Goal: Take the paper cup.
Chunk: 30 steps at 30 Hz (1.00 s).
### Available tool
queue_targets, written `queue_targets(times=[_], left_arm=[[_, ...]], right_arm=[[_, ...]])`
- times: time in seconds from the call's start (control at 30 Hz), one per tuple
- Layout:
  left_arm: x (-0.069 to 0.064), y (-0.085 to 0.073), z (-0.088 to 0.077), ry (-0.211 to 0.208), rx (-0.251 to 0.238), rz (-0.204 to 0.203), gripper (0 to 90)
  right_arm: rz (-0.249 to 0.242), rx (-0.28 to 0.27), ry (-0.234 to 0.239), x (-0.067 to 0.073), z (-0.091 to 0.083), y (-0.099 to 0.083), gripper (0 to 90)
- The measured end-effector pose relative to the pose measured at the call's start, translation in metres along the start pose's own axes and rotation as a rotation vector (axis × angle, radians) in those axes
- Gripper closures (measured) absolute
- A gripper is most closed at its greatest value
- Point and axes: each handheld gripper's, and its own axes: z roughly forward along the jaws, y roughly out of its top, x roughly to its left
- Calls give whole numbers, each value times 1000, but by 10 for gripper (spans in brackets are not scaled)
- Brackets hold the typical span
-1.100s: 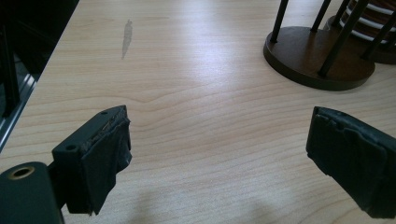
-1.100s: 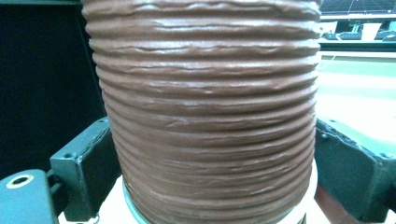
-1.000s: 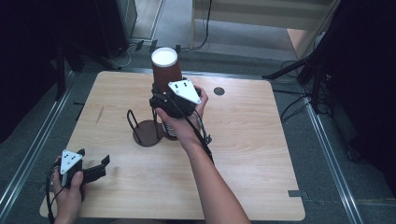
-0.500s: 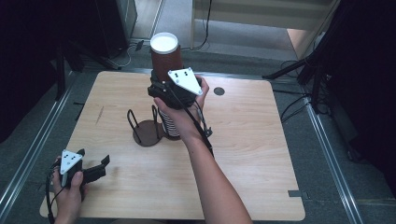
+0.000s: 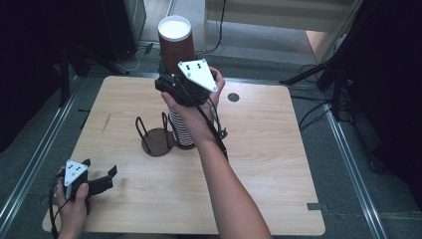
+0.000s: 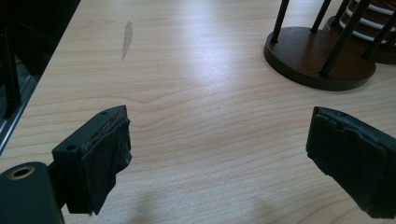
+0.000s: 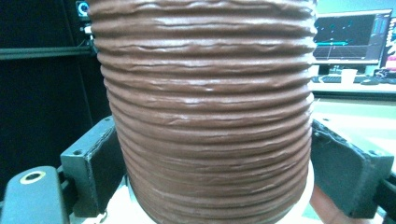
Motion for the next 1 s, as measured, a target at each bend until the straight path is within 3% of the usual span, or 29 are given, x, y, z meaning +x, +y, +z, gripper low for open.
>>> queue_targets(times=[0.4,1.0], left_arm=[[-1,0,0,1,4,5,71],[-1,0,0,5,2,7,71]], right_arm=[[23,-25,-54,-29,-10,13,118],[39,-23,-123,-69,-27,7,117]])
